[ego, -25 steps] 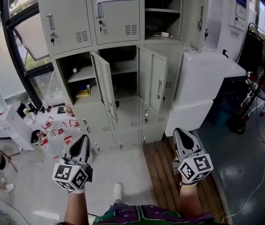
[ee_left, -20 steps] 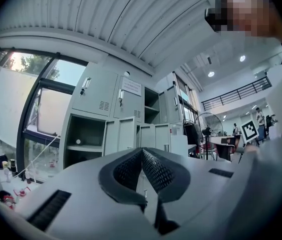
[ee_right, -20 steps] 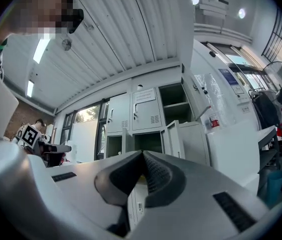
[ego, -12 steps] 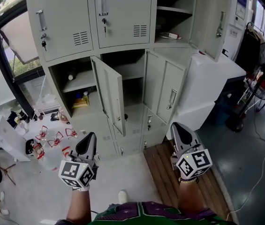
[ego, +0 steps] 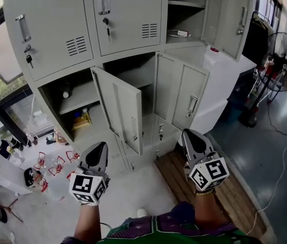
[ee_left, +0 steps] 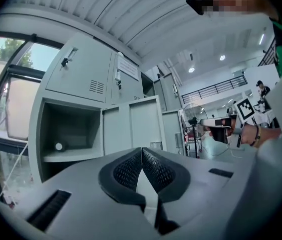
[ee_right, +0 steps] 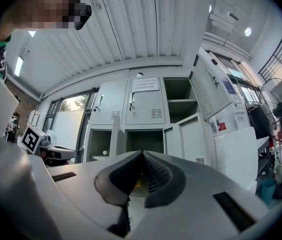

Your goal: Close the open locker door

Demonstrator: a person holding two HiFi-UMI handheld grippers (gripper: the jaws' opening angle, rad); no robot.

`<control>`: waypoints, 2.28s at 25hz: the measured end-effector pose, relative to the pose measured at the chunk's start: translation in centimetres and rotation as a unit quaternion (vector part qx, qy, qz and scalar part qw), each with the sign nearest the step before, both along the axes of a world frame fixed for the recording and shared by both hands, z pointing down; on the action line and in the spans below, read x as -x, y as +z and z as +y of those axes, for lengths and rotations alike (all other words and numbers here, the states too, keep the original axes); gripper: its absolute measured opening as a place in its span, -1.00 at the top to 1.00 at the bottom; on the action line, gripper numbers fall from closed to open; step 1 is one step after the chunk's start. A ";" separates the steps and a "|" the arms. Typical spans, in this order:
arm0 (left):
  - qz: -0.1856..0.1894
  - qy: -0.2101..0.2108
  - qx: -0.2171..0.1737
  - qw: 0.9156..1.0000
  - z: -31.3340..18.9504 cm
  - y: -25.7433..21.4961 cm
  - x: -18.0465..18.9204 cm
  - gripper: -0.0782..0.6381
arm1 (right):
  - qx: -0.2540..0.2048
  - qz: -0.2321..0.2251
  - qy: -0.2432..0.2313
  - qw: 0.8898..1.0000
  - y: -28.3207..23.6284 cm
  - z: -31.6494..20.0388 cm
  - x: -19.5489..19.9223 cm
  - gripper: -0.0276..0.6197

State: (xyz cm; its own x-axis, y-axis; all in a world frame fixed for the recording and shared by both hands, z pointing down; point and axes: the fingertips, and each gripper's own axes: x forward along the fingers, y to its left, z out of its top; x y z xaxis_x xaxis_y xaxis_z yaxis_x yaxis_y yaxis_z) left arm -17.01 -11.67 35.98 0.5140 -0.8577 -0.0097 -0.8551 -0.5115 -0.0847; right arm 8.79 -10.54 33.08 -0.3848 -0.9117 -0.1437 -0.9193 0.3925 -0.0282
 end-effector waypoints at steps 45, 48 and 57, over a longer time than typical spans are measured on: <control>0.021 0.092 0.091 0.991 -7.8 10.2 -8.8 0.36 | 0.031 0.018 -0.030 0.999 4.1 -6.3 0.2 0.89; 0.022 0.092 0.093 0.991 -7.8 10.3 -8.9 0.36 | 0.032 0.020 -0.028 0.999 4.2 -6.2 0.2 0.89; 0.027 0.095 0.101 0.990 -8.2 10.7 -9.0 0.41 | 0.035 0.018 -0.018 0.999 4.6 -5.9 0.0 0.89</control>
State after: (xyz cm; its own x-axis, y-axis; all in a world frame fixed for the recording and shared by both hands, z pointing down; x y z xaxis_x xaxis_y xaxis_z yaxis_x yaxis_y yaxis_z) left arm -8.04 -19.84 46.71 0.6703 -0.7324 0.1198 -0.7418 -0.6661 0.0780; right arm 8.77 -16.47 37.65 -0.4222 -0.9041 -0.0658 -0.9051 0.4244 -0.0243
